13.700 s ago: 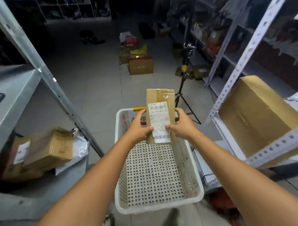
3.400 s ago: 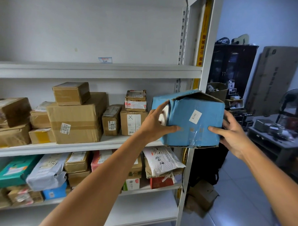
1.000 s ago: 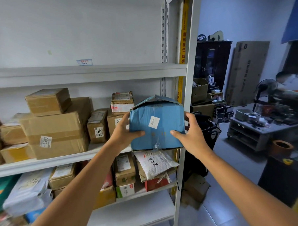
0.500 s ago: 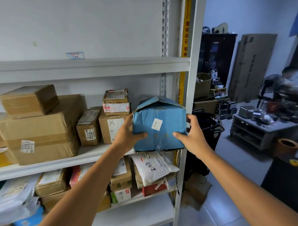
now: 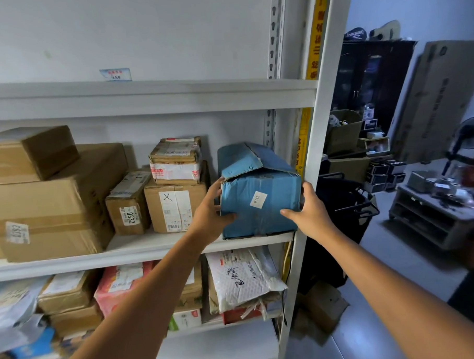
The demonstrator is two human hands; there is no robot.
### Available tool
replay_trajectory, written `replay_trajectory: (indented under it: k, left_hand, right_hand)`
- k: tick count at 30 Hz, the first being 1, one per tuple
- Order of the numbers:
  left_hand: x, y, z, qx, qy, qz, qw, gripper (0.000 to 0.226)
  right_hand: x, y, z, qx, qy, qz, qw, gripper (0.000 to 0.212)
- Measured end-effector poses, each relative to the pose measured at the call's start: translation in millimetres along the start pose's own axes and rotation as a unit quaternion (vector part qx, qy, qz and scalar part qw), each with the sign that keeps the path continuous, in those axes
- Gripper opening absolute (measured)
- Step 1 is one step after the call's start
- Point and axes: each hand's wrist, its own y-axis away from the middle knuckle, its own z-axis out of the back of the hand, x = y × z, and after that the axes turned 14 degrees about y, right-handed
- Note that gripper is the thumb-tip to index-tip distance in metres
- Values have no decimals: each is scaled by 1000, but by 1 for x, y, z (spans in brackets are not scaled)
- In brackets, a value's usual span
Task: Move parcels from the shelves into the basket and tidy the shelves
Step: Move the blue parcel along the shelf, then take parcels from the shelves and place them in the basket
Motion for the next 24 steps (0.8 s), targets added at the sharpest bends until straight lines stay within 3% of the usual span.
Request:
replay_trajectory:
  k: [8, 16, 20, 24]
  left_hand:
    - [15, -2, -8, -17, -32, 14, 999, 99]
    - [4, 11, 9, 27, -155, 56, 986, 106]
    - [-15, 27, 37, 21, -251, 66, 966, 84]
    - [-35, 45, 84, -8, -299, 63, 952, 61]
  right_hand:
    - [-9, -2, 0, -23, 91, 7, 996, 71]
    - [4, 3, 17, 25, 125, -3, 992, 71]
    - [28, 13, 31, -3, 167, 10, 986, 81]
    - [60, 24, 39, -38, 210, 42, 976, 68]
